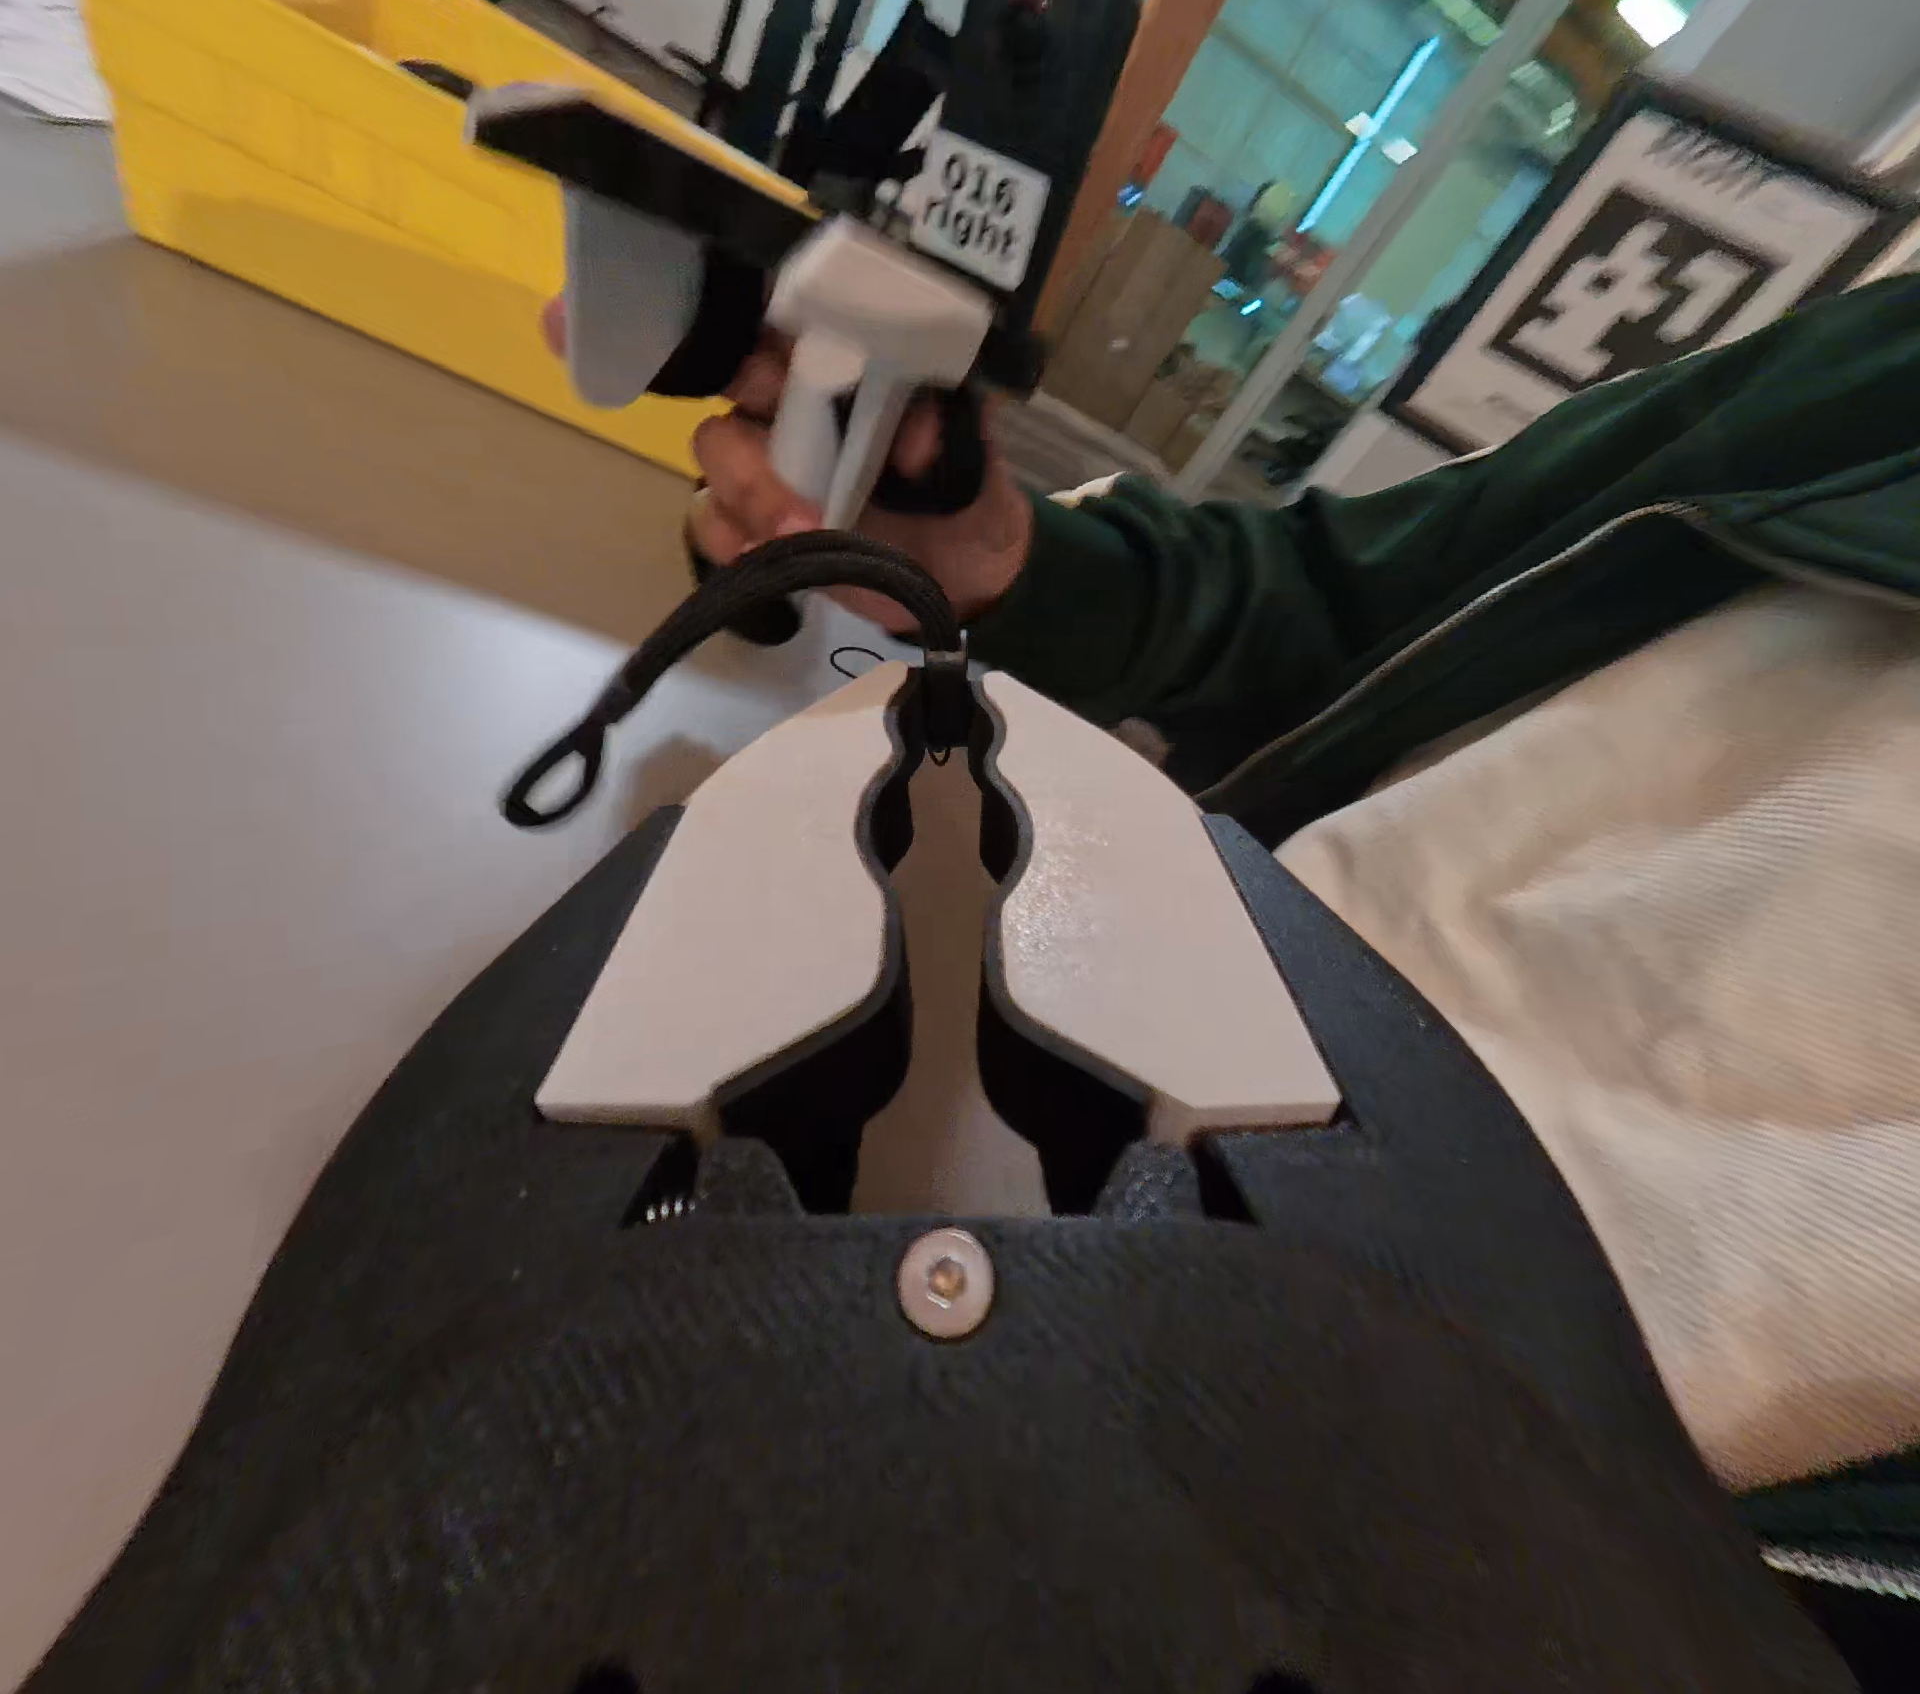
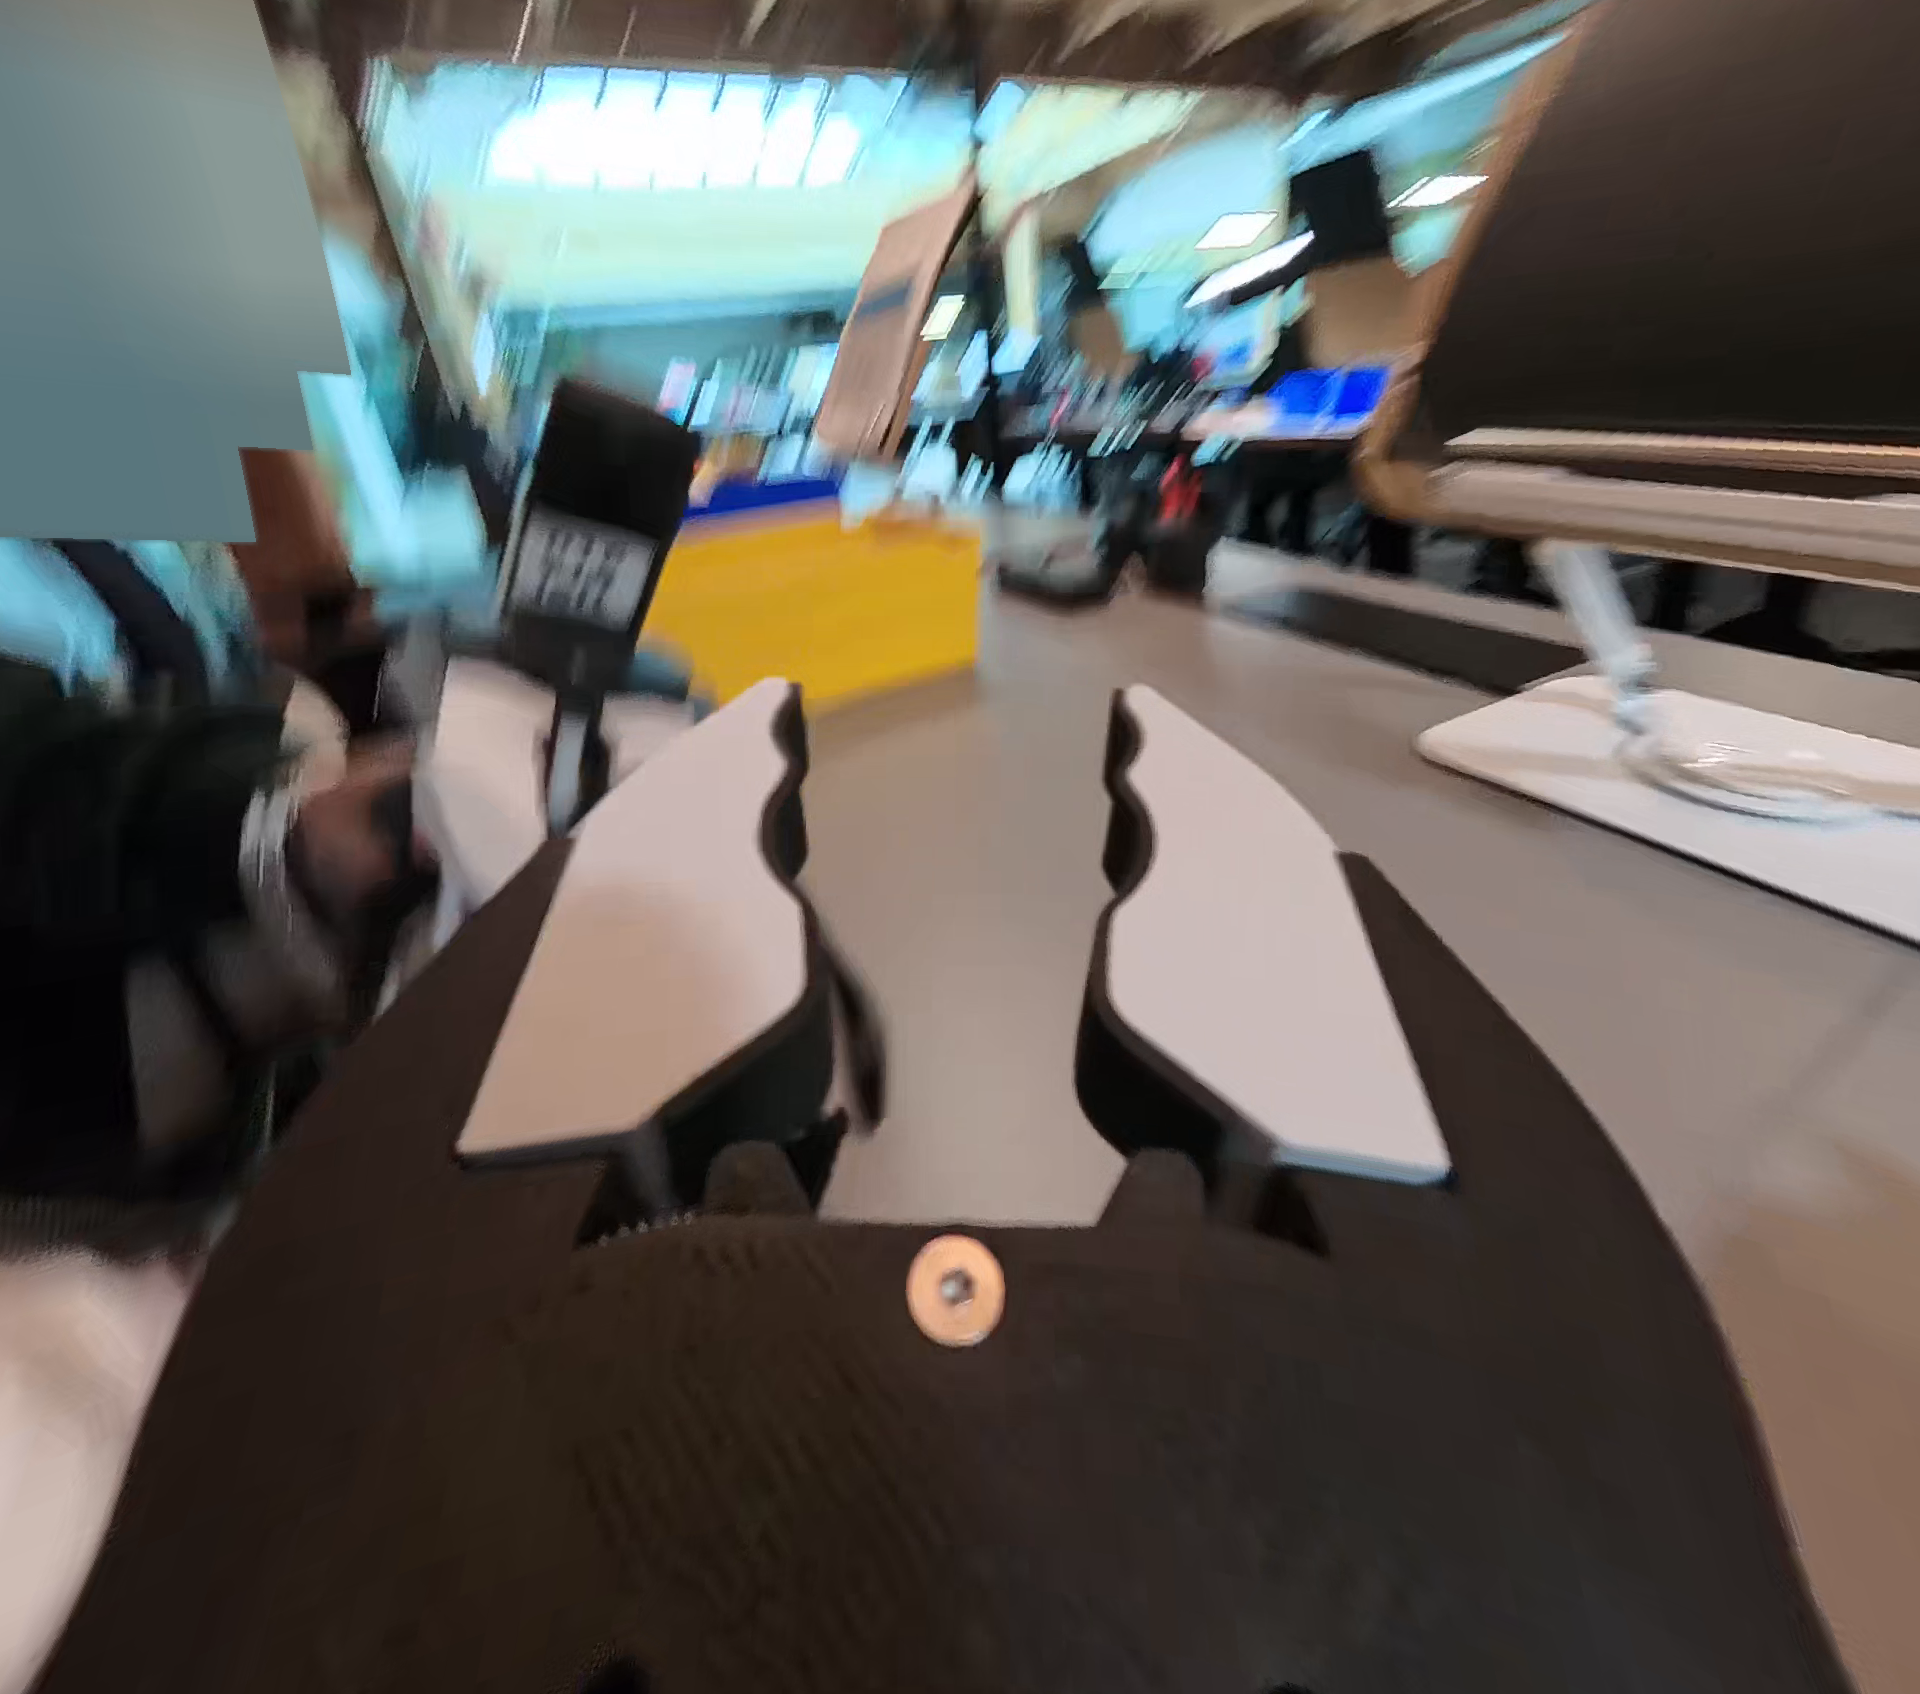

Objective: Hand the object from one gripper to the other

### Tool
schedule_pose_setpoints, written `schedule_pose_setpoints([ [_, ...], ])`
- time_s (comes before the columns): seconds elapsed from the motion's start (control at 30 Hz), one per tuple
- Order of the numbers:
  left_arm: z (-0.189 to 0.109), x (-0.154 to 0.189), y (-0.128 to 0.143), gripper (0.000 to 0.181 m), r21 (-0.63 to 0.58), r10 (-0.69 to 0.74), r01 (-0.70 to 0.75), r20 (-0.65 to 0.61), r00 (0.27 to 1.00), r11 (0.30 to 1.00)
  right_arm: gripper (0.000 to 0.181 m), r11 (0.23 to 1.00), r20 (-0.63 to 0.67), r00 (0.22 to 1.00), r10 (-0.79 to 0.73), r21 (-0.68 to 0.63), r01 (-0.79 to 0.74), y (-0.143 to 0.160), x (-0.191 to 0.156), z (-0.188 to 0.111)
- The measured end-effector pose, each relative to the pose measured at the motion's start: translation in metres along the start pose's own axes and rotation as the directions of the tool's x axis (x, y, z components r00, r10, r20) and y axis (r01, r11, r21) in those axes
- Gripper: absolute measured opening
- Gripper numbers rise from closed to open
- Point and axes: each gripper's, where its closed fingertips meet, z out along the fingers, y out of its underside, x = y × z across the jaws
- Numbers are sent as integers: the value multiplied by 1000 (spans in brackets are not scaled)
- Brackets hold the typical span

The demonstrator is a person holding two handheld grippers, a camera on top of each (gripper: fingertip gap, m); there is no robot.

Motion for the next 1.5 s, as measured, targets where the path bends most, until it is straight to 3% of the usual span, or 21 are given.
schedule_pose_setpoints([
  [0.07, -4, 9, -10, 8, 55, -59, 65, -96, 994, 996, 46, 994, 57, 996, -74, -81, 79, 13, -8, 4],
  [0.17, -15, 15, -23, 8, 110, -170, 197, -221, 960, 974, 44, 991, 143, 985, -95, -75, 107, 15, -26, 6],
  [0.37, -22, 13, -24, 7, 88, -283, 323, -302, 910, 942, 36, 959, 196, 963, -184, -181, 219, 36, -39, 12],
  [0.53, -17, 16, -19, 8, 52, -287, 316, -302, 909, 947, 33, 907, 194, 945, -265, -283, 312, 56, -40, 15],
  [0.77, -14, 20, -16, 8, 36, -283, 309, -313, 907, 950, 8, 894, 203, 944, -259, -319, 314, 61, -39, 13],
  [1.0, -17, 21, -22, 9, 93, -234, 279, -334, 913, 956, 6, 901, 215, 944, -249, -307, 308, 59, -44, 15],
  [1.13, -23, 9, -30, 38, 177, -223, 282, -296, 929, 943, 6, 943, 193, 967, -169, -255, 216, 47, -42, 15],
  [1.37, -27, -10, -27, 42, 214, -238, 287, -229, 944, 934, 5, 986, 158, 977, 142, -112, -125, 22, -22, 7],
  [1.5, -20, -24, -12, 40, 172, -248, 268, -130, 960, 948, 5, 976, 183, 959, 216, -55, -210, 14, -24, 6],
])
